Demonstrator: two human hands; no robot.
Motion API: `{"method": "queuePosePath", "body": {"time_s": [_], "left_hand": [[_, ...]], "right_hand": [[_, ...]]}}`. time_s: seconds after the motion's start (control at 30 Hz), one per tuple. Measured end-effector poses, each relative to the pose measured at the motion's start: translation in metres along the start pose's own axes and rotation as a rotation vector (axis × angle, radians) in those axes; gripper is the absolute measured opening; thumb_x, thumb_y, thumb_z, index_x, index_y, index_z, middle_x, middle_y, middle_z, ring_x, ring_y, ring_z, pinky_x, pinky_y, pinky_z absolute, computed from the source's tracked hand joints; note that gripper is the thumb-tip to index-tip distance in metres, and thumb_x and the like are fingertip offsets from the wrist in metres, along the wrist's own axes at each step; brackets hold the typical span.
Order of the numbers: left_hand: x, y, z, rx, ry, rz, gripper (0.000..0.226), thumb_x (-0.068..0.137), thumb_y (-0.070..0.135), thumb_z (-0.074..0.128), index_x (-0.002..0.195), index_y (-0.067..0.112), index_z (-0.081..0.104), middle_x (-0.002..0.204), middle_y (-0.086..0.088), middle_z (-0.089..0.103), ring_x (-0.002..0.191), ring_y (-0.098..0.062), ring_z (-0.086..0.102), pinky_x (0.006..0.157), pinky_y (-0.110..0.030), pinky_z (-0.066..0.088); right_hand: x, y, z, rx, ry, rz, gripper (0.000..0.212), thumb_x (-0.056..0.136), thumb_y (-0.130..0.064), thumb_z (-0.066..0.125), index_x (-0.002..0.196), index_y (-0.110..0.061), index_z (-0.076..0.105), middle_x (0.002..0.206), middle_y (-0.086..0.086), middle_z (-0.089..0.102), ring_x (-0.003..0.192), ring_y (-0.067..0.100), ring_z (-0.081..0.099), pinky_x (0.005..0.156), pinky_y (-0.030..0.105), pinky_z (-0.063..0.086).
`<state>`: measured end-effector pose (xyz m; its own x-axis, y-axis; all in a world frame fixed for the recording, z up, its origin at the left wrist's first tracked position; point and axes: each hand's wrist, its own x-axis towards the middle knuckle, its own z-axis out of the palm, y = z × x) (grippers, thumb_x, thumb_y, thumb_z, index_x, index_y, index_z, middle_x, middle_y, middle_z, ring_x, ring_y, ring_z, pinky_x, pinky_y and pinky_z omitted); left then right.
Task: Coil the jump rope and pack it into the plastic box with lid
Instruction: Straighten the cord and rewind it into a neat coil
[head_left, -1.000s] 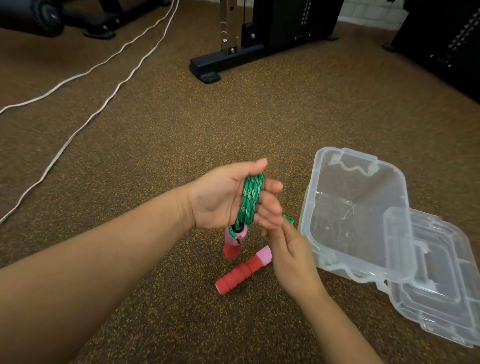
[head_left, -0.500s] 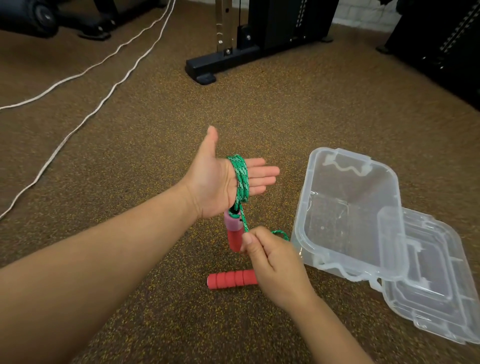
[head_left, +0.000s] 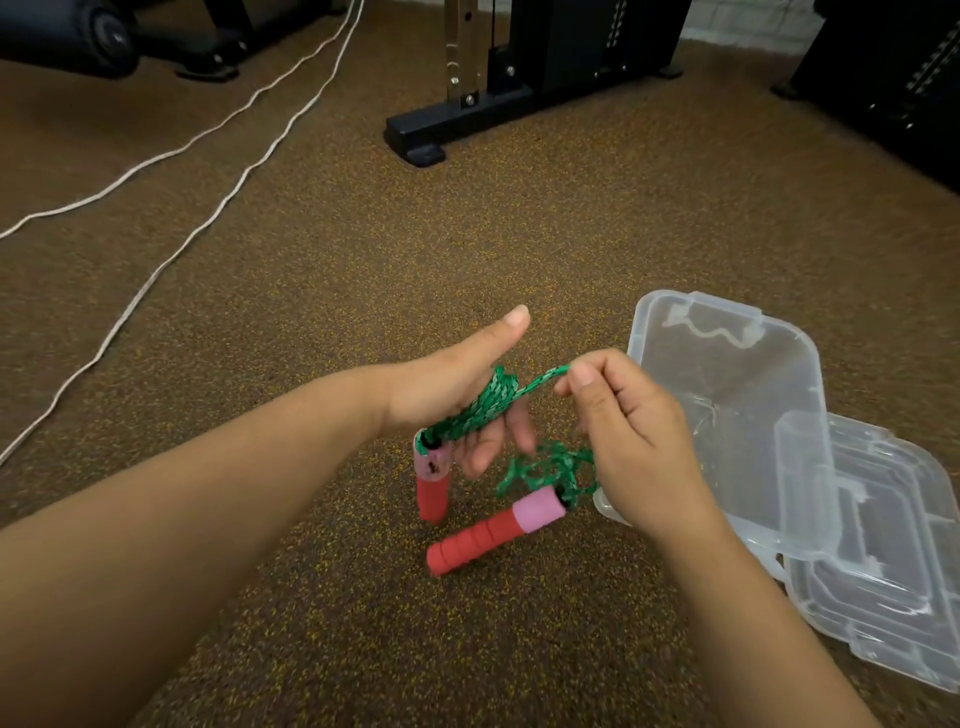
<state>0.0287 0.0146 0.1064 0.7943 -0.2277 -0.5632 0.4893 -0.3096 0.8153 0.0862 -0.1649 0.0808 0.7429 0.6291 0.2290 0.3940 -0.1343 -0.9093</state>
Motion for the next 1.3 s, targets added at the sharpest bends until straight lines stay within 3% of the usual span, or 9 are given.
{"method": "queuePosePath", "body": {"time_s": [0.23, 0.4, 0.53, 0.67, 0.83, 0.97, 1.07, 1.17, 1.3], "left_hand": [[-0.013, 0.008, 0.008, -0.191, -0.235, 0.078, 0.034, 0.091, 0.033, 0.043, 0.076, 0.012, 0.066, 0.04, 0.002, 0.05, 0.037, -0.013, 0.05, 0.057, -0.032, 0.039], [-0.014, 0.014, 0.004, -0.634, -0.099, 0.231, 0.037, 0.089, 0.034, 0.042, 0.063, 0.014, 0.06, 0.034, 0.005, 0.044, 0.03, -0.008, 0.043, 0.041, -0.018, 0.039], [-0.011, 0.016, 0.003, -0.748, 0.011, 0.277, 0.036, 0.087, 0.035, 0.042, 0.061, 0.015, 0.057, 0.035, 0.004, 0.044, 0.03, -0.01, 0.041, 0.041, -0.02, 0.039], [-0.015, 0.02, -0.005, -0.778, 0.042, 0.292, 0.038, 0.086, 0.038, 0.041, 0.057, 0.017, 0.054, 0.032, 0.006, 0.04, 0.029, -0.009, 0.036, 0.04, -0.019, 0.034], [-0.018, 0.027, -0.013, -0.799, 0.08, 0.307, 0.039, 0.085, 0.039, 0.041, 0.052, 0.02, 0.051, 0.031, 0.008, 0.037, 0.029, -0.008, 0.034, 0.039, -0.019, 0.033], [-0.016, 0.026, -0.015, -0.853, 0.169, 0.304, 0.036, 0.084, 0.039, 0.042, 0.054, 0.021, 0.048, 0.031, 0.007, 0.036, 0.028, -0.008, 0.034, 0.038, -0.017, 0.034], [-0.014, 0.024, -0.016, -0.894, 0.217, 0.292, 0.039, 0.09, 0.039, 0.038, 0.056, 0.021, 0.048, 0.032, 0.007, 0.035, 0.029, -0.008, 0.036, 0.039, -0.016, 0.034], [-0.013, 0.026, -0.017, -0.886, 0.248, 0.282, 0.043, 0.093, 0.039, 0.035, 0.056, 0.021, 0.047, 0.032, 0.007, 0.034, 0.03, -0.009, 0.035, 0.039, -0.017, 0.033], [-0.015, 0.028, -0.022, -0.887, 0.321, 0.294, 0.04, 0.095, 0.039, 0.034, 0.061, 0.022, 0.044, 0.033, 0.008, 0.033, 0.031, -0.008, 0.034, 0.04, -0.018, 0.032]], "right_hand": [[-0.001, 0.016, 0.019, 0.146, 0.062, 0.12, 0.024, 0.094, -0.04, 0.045, 0.078, -0.028, 0.059, 0.063, -0.014, 0.051, 0.058, 0.004, 0.044, 0.056, 0.028, 0.038], [-0.014, 0.022, 0.037, 0.249, 0.031, 0.186, 0.03, 0.096, -0.044, 0.041, 0.077, -0.029, 0.058, 0.056, -0.012, 0.039, 0.053, 0.007, 0.036, 0.052, 0.031, 0.032], [-0.021, 0.023, 0.041, 0.246, -0.029, 0.186, 0.027, 0.099, -0.034, 0.041, 0.083, -0.025, 0.061, 0.06, -0.003, 0.045, 0.056, 0.013, 0.042, 0.054, 0.033, 0.038], [-0.024, 0.03, 0.034, 0.28, -0.117, 0.239, 0.02, 0.097, -0.018, 0.052, 0.099, -0.031, 0.068, 0.089, -0.006, 0.07, 0.089, 0.008, 0.065, 0.083, 0.03, 0.051], [-0.03, 0.039, 0.029, 0.215, -0.084, 0.296, 0.033, 0.091, -0.019, 0.062, 0.121, -0.034, 0.063, 0.121, -0.009, 0.069, 0.117, 0.005, 0.06, 0.106, 0.04, 0.045], [-0.04, 0.038, 0.037, 0.228, 0.182, 0.253, 0.031, 0.085, -0.035, 0.062, 0.114, -0.046, 0.063, 0.112, -0.002, 0.073, 0.1, -0.003, 0.062, 0.093, 0.026, 0.05], [-0.047, 0.039, 0.045, 0.257, 0.345, 0.191, 0.026, 0.078, -0.027, 0.068, 0.098, -0.044, 0.071, 0.097, -0.017, 0.075, 0.093, 0.003, 0.069, 0.086, 0.025, 0.054], [-0.051, 0.049, 0.052, 0.256, 0.427, 0.228, 0.024, 0.074, -0.011, 0.077, 0.08, -0.034, 0.074, 0.082, -0.015, 0.075, 0.079, 0.003, 0.067, 0.078, 0.028, 0.053], [-0.054, 0.058, 0.052, 0.231, 0.449, 0.216, 0.012, 0.068, -0.026, 0.08, 0.072, -0.03, 0.069, 0.071, -0.012, 0.07, 0.069, 0.002, 0.061, 0.069, 0.029, 0.051]]}}
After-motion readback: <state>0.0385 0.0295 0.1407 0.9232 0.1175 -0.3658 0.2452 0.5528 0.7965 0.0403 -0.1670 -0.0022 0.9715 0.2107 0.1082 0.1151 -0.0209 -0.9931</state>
